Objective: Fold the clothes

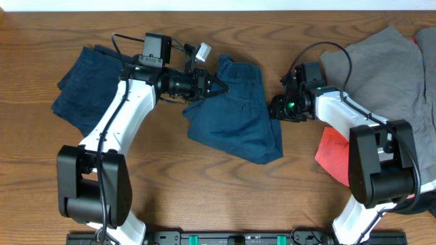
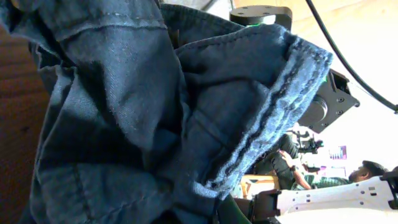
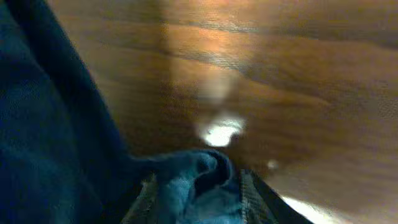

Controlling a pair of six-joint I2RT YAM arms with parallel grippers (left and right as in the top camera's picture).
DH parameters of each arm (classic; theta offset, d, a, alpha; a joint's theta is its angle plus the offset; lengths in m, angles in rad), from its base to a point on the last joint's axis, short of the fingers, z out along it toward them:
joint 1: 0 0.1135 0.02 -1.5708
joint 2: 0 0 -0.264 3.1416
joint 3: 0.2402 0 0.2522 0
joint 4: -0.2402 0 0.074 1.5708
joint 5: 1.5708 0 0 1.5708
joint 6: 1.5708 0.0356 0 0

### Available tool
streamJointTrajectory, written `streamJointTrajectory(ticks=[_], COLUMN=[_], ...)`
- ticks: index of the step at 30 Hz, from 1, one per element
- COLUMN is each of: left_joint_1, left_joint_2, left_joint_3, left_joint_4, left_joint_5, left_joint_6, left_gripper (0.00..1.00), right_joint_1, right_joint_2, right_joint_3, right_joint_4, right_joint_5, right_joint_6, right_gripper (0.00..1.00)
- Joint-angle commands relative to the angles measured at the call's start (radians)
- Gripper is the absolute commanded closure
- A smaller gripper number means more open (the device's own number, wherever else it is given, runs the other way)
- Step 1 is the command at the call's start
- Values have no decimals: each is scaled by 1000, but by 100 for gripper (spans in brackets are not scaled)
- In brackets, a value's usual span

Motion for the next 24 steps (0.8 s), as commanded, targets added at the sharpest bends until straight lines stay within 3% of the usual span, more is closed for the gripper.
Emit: streamJointTrajectory(ticks=[1,2,3,7,12,16,24], left_joint_1=[-16,-20,-24,-38,-51,-71,-151], left_joint_2=[-19,-19,-19,-20,-34,-37,-38], left_joint_3=[21,21,21,21,21,21,13], left_joint_4=[2,1,2,2,2,4,-4], left_joint_5=[43,44,44,55,178,399,356], left_joint_6=[11,11,11,16,53,133,190], left_gripper=[94,94,94,94,94,94,94], right_joint_1=[24,26,27,26,20,17,-5], right_joint_2=[32,35,39,44,44,45,51], right_joint_3=[-6,-6,-6,-6,-6,-6,-5], right_joint_4=[27,38,46,131,350,492,575], right_joint_5=[-3,19,42,109,110,191,385], right_joint_6=[16,28,50,129,160,213,225], right_gripper=[78,92,99,99,99,99,99])
